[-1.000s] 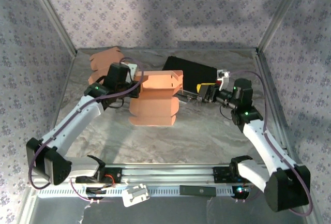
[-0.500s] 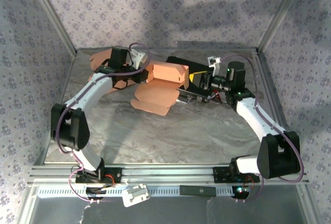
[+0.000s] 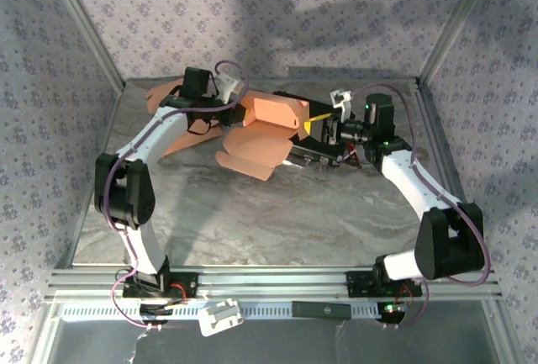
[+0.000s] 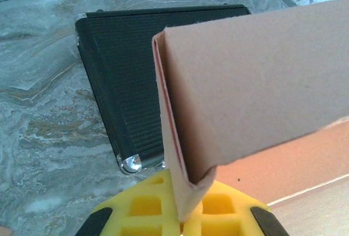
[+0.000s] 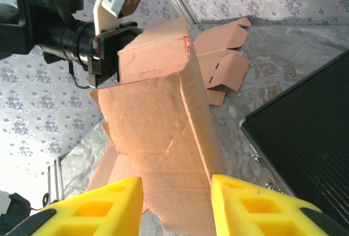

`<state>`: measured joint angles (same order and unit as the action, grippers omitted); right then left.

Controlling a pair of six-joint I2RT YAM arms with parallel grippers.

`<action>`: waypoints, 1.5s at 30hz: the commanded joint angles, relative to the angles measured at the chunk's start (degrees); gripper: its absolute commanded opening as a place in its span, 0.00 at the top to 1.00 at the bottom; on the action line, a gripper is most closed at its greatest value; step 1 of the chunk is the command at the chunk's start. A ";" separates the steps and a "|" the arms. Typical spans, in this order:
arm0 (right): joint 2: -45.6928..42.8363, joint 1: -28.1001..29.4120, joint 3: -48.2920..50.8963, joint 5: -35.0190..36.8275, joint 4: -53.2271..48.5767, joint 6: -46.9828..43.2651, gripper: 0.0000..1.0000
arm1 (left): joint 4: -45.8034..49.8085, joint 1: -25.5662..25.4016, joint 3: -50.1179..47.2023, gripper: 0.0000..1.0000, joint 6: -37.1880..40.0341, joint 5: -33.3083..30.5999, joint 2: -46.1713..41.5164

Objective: Fold the paper box

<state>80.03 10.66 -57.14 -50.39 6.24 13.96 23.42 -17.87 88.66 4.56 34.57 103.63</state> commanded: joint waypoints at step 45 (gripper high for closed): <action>5.97 4.64 -10.66 1.26 -12.66 -10.81 0.55 | 5.14 -1.63 4.61 1.00 1.13 -2.26 1.85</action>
<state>85.52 13.65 -65.69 -51.81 -2.85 6.02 27.46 -18.44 91.02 6.52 33.50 106.94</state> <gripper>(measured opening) 0.455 0.053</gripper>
